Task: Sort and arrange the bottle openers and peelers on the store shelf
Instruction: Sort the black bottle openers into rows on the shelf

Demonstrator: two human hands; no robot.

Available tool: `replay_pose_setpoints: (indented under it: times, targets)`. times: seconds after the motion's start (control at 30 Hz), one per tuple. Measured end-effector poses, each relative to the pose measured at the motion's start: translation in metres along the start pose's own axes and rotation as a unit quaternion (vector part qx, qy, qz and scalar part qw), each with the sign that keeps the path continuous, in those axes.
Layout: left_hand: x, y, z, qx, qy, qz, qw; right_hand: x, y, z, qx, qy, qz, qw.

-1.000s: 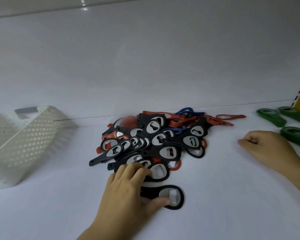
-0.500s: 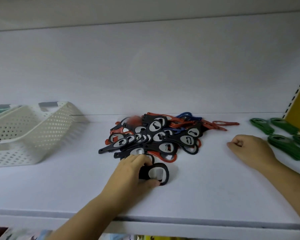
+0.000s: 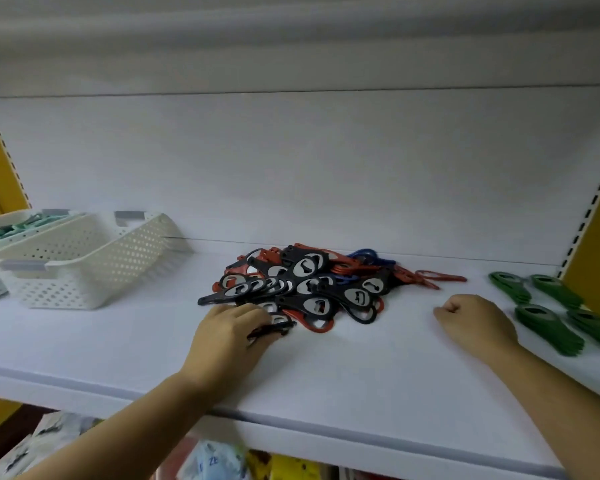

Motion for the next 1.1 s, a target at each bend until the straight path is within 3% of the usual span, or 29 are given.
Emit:
replay_pose_setpoints:
  times: [0.07,0.13,0.23,0.3,0.37,0.5,0.6,0.7,0.77,0.87,0.97,1.1]
  targets:
    - [0.001,0.002,0.000,0.003,-0.090,-0.106,0.990,0.011,0.002,-0.002,0.047,-0.006,0.001,0.999]
    - [-0.006,0.008,-0.002,-0.003,-0.251,-0.192,0.949,0.035,0.005,-0.001,0.080,0.006,-0.037,0.996]
    - [-0.023,0.028,-0.004,-0.018,-0.436,-0.267,0.859,0.078,0.004,0.004,0.060,0.040,-0.131,0.989]
    - [-0.032,0.040,0.001,0.021,-0.523,-0.308,0.795,0.093,0.003,0.012,0.050,0.027,-0.192,0.980]
    - [-0.036,0.050,0.007,0.074,-0.611,-0.345,0.709,0.095,0.005,0.023,0.068,0.020,-0.248,0.966]
    - [-0.041,0.062,0.019,0.122,-0.726,-0.391,0.552,0.089,0.007,0.034,0.063,0.067,-0.294,0.951]
    - [-0.044,0.063,0.031,0.131,-0.774,-0.391,0.481,0.088,0.003,0.035,0.023,0.104,-0.296,0.949]
    - [-0.038,0.061,0.038,0.101,-0.796,-0.379,0.461,0.085,0.007,0.022,-0.044,0.210,-0.247,0.945]
    - [-0.033,0.059,0.040,0.069,-0.796,-0.372,0.473,0.082,0.011,0.007,-0.066,0.357,-0.195,0.911]
    - [-0.035,0.056,0.040,0.084,-0.787,-0.372,0.486,0.087,0.000,-0.005,0.041,0.497,-0.177,0.848]
    - [-0.044,0.052,0.040,0.169,-0.774,-0.337,0.508,0.101,-0.022,0.003,0.146,0.477,-0.214,0.840]
    - [-0.048,0.045,0.040,0.306,-0.741,-0.288,0.524,0.116,-0.037,0.024,0.214,0.430,-0.252,0.840]
Point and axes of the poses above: each hand's wrist, its own y-axis towards the middle knuckle, its own z-axis out of the palm, x = y × z, the point moved 2 cm from there along y, towards the middle knuckle, and after that the axes turned 2 degrees about x, right-handed, at the moved point
